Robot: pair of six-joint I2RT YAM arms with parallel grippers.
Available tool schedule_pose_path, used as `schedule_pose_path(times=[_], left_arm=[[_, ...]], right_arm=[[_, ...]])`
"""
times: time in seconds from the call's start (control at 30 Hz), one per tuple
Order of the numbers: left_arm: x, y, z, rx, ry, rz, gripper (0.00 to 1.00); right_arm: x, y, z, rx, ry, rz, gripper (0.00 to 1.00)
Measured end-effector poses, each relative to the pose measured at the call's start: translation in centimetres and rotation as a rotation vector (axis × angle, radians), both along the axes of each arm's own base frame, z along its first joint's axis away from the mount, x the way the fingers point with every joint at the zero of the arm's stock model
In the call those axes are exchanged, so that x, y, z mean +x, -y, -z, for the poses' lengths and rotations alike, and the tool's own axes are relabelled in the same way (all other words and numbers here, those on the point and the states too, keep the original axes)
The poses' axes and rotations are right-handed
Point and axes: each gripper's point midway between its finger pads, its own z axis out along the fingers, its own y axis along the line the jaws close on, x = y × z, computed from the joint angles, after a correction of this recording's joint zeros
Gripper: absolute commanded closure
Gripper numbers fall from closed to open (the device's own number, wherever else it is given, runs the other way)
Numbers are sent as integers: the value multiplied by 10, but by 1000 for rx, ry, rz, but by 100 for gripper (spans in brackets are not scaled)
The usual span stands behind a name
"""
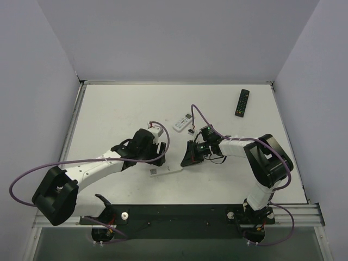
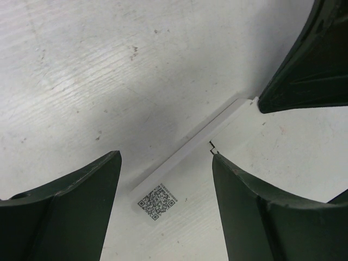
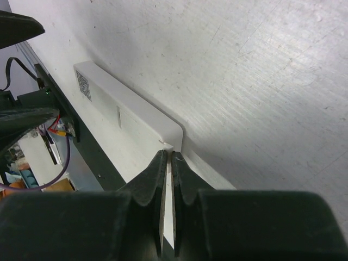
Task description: Load the batteries into the remote control
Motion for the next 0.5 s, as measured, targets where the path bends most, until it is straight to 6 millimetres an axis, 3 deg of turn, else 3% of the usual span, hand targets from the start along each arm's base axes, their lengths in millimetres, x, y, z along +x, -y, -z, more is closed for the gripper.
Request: schedule_pose_path(times=[0.23, 0.5], left_arm=[[-3, -18, -7, -1, -38, -172, 22], [-9, -29, -7, -18, -68, -264, 21]], right_arm=[[-2, -2, 1, -24, 13, -20, 100], [-3, 2, 1, -91, 47, -21, 78]])
